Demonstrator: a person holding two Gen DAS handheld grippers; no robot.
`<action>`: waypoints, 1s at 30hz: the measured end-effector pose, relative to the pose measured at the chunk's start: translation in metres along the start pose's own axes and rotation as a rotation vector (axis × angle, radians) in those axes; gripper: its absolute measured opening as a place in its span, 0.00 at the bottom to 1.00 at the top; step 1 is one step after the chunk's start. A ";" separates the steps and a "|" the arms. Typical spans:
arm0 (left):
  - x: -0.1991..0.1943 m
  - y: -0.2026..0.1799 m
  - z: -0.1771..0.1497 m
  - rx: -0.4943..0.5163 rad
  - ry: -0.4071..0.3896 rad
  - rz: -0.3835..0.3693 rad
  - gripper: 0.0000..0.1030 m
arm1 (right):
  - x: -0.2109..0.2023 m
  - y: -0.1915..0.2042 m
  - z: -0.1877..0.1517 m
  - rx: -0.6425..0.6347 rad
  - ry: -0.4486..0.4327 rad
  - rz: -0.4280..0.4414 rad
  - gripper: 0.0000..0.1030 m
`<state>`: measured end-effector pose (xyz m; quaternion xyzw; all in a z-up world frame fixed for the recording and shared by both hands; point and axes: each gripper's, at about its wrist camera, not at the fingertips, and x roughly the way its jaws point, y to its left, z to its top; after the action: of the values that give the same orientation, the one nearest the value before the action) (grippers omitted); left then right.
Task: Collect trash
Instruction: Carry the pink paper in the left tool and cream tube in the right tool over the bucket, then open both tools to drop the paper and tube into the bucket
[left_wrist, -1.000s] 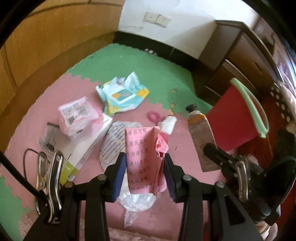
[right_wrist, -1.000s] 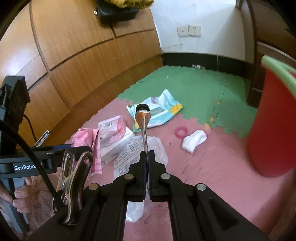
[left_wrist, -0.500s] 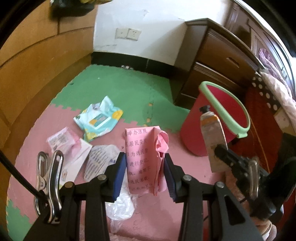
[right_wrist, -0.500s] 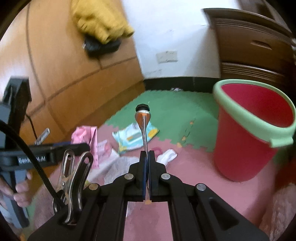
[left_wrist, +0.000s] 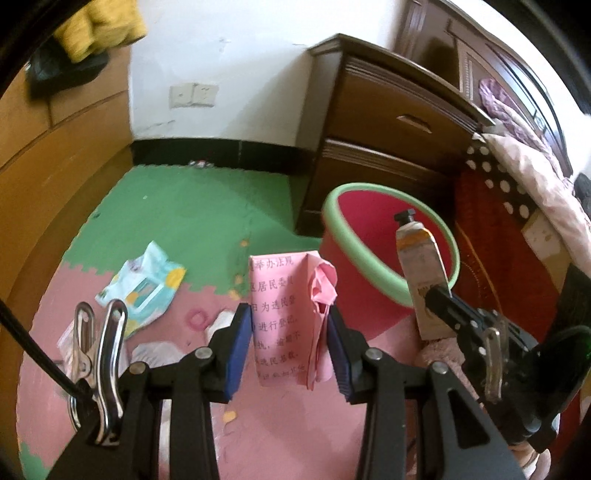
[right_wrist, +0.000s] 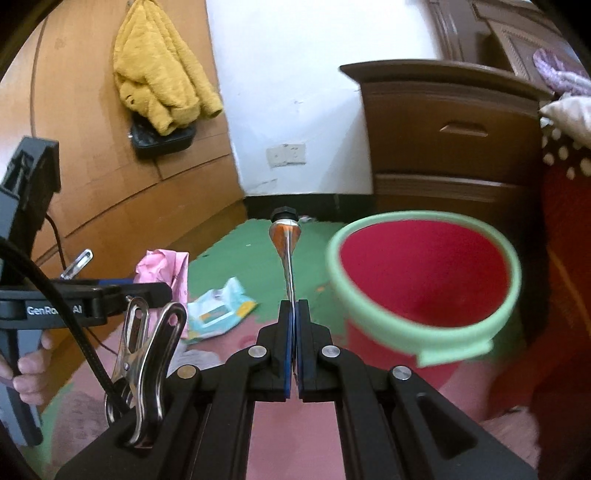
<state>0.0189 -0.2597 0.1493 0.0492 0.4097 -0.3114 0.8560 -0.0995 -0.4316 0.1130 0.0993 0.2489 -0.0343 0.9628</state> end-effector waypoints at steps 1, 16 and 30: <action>0.004 -0.007 0.005 0.006 -0.004 -0.009 0.40 | 0.000 -0.007 0.003 0.003 -0.003 -0.015 0.02; 0.072 -0.087 0.052 0.075 -0.026 -0.079 0.40 | 0.025 -0.088 0.008 0.190 -0.005 -0.092 0.02; 0.124 -0.096 0.069 0.030 0.001 -0.083 0.41 | 0.042 -0.111 -0.001 0.283 -0.008 -0.103 0.06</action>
<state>0.0688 -0.4215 0.1204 0.0449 0.4071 -0.3526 0.8414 -0.0757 -0.5408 0.0722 0.2210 0.2423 -0.1187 0.9372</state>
